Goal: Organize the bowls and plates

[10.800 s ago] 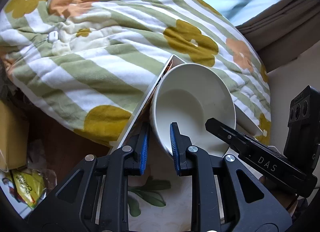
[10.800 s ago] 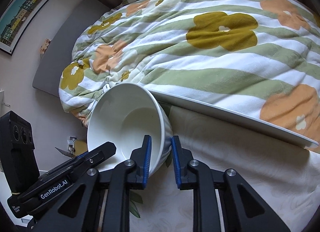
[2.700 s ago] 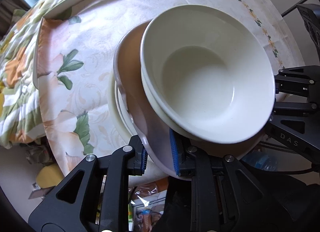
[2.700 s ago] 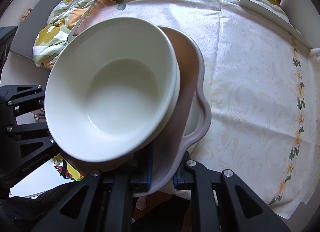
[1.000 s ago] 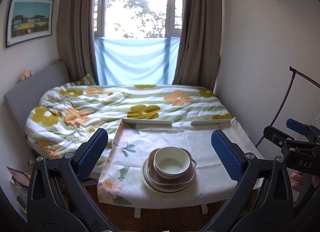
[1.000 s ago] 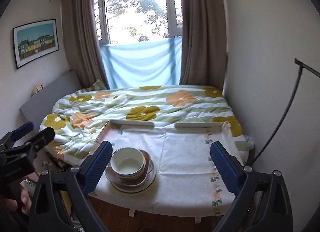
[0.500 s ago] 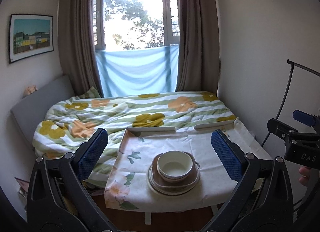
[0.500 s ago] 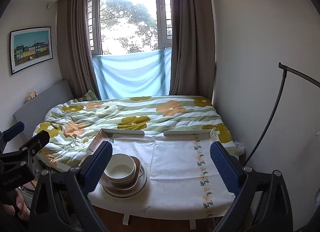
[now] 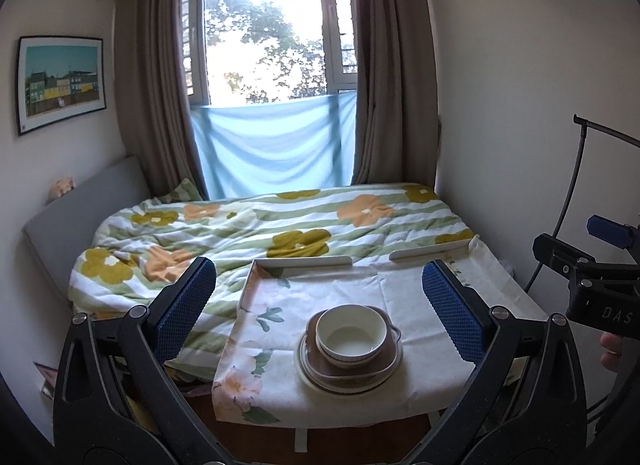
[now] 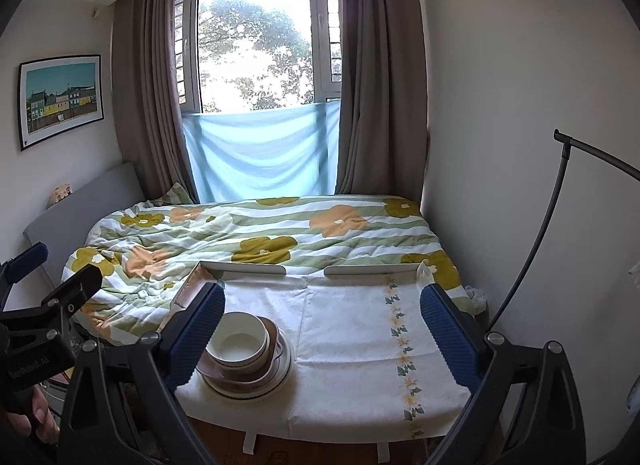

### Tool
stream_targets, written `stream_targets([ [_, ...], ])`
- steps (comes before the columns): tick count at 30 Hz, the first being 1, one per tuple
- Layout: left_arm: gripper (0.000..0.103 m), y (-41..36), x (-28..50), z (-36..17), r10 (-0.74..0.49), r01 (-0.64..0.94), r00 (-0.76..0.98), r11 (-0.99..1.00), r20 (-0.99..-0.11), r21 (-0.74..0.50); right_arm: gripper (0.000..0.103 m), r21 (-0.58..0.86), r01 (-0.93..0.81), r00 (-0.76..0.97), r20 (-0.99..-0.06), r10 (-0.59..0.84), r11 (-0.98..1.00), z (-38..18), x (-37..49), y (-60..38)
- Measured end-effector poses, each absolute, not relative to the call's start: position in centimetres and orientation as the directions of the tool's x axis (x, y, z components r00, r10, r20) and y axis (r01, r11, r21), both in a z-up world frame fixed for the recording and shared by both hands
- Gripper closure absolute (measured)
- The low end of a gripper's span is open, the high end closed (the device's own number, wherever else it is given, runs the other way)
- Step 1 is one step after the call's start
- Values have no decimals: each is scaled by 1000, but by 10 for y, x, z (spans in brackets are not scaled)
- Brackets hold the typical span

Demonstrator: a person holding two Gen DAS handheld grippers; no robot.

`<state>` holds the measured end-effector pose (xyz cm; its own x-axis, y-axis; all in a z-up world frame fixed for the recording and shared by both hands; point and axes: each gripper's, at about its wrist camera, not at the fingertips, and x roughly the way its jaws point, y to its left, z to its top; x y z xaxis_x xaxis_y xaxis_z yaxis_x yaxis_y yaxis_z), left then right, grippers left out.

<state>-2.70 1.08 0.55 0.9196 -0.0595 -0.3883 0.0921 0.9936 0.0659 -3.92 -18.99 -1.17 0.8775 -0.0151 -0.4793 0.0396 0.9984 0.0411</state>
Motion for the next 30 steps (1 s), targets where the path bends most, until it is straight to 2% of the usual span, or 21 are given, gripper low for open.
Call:
stream_targets([
  [30, 0, 17, -23, 7, -52, 88, 923, 993, -382, 78, 6, 41, 42, 880, -475, -18, 998, -11, -36, -193],
])
